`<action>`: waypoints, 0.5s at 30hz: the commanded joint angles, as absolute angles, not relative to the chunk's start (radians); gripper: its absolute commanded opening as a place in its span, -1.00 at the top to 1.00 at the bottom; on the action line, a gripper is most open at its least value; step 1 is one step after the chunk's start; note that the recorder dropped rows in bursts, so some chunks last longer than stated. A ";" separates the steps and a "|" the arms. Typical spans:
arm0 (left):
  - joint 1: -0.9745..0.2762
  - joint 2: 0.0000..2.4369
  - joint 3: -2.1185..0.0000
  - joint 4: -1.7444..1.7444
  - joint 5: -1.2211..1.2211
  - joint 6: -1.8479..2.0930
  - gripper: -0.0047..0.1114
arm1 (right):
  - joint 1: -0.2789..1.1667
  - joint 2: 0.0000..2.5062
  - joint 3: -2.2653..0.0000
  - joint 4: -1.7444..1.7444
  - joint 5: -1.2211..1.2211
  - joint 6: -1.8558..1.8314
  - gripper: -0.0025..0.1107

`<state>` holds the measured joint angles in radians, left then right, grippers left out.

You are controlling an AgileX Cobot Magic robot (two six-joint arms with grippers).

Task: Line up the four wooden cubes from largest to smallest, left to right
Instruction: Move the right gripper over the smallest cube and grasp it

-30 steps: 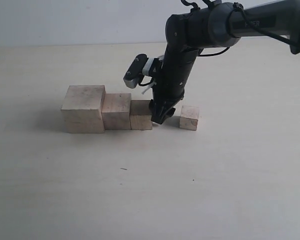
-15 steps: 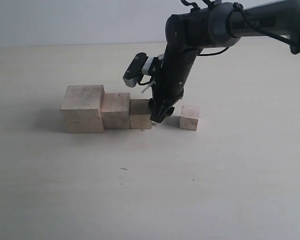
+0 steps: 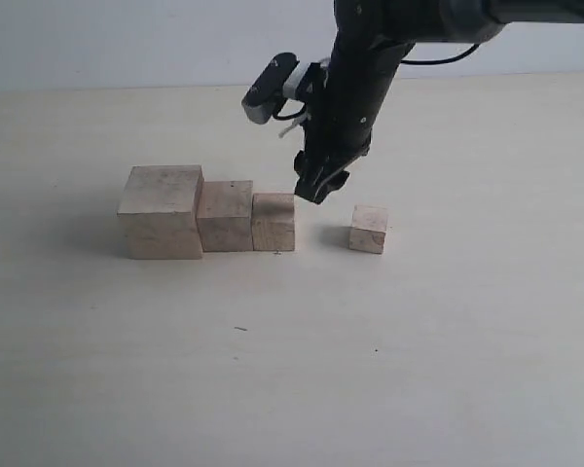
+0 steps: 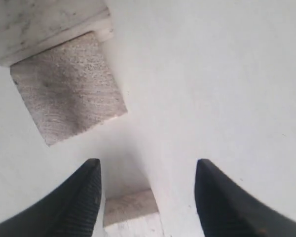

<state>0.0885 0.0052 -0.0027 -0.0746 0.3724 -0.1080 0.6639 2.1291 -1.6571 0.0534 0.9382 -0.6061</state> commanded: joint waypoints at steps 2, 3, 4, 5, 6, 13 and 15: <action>0.088 0.000 0.000 -0.081 0.364 -0.109 0.92 | 0.661 2.052 -1.653 -0.042 0.965 -0.465 0.00; 0.088 0.000 0.000 -0.081 0.364 -0.109 0.92 | 0.661 2.049 -1.653 -0.056 0.977 -0.436 0.00; 0.088 0.000 0.000 -0.081 0.364 -0.109 0.92 | 0.661 2.047 -1.653 -0.075 0.989 -0.394 0.00; 0.088 0.000 0.000 -0.081 0.364 -0.109 0.92 | 0.661 2.047 -1.653 -0.097 1.008 -0.343 0.00; 0.088 0.000 0.000 -0.081 0.364 -0.109 0.92 | 0.661 2.049 -1.651 -0.117 1.023 -0.289 0.00; 0.088 0.000 0.000 -0.081 0.364 -0.109 0.92 | 0.661 2.060 -1.651 -0.201 1.069 0.190 -0.04; 0.088 0.000 0.000 -0.081 0.364 -0.109 0.92 | 0.661 2.060 -1.651 -0.222 1.069 0.326 -0.11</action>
